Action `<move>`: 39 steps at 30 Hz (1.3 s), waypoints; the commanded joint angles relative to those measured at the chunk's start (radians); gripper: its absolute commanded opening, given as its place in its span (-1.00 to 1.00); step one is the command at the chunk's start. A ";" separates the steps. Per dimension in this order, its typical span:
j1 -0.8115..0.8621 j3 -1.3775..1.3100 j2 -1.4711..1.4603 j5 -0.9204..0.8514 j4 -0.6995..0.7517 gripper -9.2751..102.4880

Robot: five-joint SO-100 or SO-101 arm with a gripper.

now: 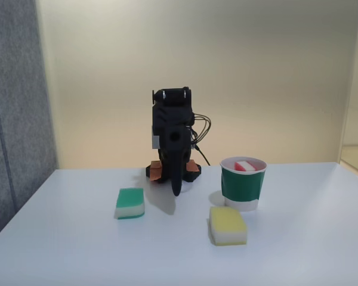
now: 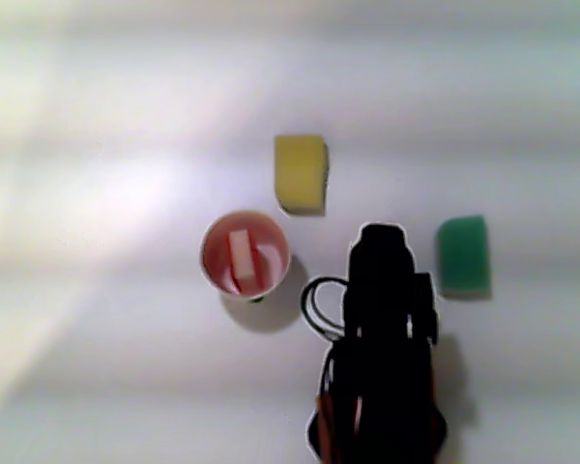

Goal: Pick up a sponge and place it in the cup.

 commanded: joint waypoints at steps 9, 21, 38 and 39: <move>0.038 -0.005 -0.002 -0.107 0.227 -0.84; 0.008 -0.005 -0.002 0.008 0.241 -0.83; -0.003 -0.005 -0.002 0.011 0.242 -0.83; -0.003 -0.005 -0.002 0.011 0.242 -0.83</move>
